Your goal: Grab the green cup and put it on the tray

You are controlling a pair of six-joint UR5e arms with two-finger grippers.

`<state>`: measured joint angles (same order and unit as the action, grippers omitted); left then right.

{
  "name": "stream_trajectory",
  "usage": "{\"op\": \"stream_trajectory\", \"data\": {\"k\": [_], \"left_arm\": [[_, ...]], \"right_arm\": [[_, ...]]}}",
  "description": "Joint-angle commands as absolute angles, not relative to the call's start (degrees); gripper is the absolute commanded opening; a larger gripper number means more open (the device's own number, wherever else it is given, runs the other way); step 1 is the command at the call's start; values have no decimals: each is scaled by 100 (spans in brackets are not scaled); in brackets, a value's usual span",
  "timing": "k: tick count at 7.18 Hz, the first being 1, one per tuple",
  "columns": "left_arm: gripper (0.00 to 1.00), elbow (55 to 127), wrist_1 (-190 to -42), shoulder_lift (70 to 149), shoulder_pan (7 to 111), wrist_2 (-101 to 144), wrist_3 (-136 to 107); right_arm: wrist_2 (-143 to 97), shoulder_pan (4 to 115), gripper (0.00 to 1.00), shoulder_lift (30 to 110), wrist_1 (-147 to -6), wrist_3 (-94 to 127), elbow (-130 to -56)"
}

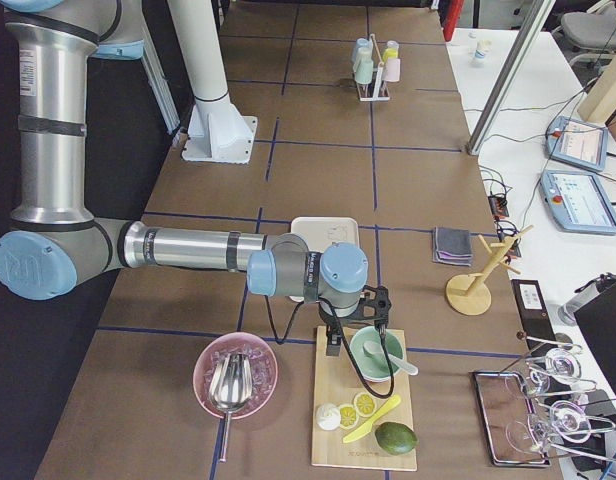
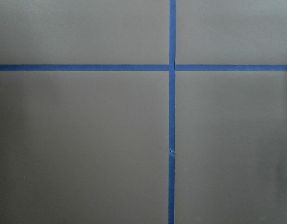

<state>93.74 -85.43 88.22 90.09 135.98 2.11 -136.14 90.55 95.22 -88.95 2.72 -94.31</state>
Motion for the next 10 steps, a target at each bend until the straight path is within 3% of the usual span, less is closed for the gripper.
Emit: {"op": "stream_trajectory", "data": {"k": [1,10], "left_arm": [[100,9369,-8543,8816,9009,13597,211],[100,9369,-8560,8833,8991,13553,211]], "right_arm": [[-13614,9062,100,9484,-8895,272,-9431],[-13676,9053,100,9344,-8894,281,-9492]]}}
